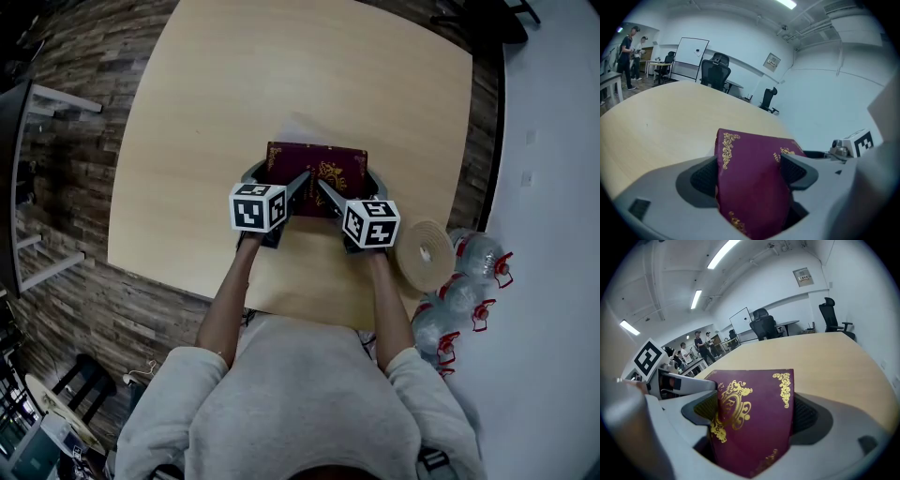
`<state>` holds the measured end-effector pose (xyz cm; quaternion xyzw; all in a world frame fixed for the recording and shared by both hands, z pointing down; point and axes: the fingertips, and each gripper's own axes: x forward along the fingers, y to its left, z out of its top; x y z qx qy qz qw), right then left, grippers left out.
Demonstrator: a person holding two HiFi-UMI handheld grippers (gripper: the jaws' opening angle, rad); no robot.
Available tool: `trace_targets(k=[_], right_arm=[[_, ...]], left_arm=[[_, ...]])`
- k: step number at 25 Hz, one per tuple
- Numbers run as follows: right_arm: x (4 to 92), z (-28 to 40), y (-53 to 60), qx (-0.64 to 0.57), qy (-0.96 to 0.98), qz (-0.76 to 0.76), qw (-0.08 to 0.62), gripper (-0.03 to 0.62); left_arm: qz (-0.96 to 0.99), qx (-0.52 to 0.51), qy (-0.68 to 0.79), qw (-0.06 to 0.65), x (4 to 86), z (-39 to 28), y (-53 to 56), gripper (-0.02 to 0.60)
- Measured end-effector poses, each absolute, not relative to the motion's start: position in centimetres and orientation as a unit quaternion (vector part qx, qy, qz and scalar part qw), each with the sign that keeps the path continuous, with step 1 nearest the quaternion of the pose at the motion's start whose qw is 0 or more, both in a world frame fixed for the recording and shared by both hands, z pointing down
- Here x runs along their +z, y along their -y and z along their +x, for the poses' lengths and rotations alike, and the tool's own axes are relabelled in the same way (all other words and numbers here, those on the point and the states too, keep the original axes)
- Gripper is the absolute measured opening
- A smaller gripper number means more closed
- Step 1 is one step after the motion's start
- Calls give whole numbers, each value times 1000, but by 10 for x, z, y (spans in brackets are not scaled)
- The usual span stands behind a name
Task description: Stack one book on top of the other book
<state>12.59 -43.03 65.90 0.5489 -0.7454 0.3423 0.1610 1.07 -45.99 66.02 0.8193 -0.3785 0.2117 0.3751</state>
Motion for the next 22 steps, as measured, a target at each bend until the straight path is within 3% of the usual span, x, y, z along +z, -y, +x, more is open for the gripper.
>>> trace_targets(k=[18, 22], right_arm=[[659, 134, 430, 326, 742, 560, 175, 476], [647, 146, 433, 303, 739, 577, 170, 440]], left_arm=[[821, 230, 378, 360, 663, 5, 460, 408], [821, 225, 391, 349, 658, -6, 462, 408]])
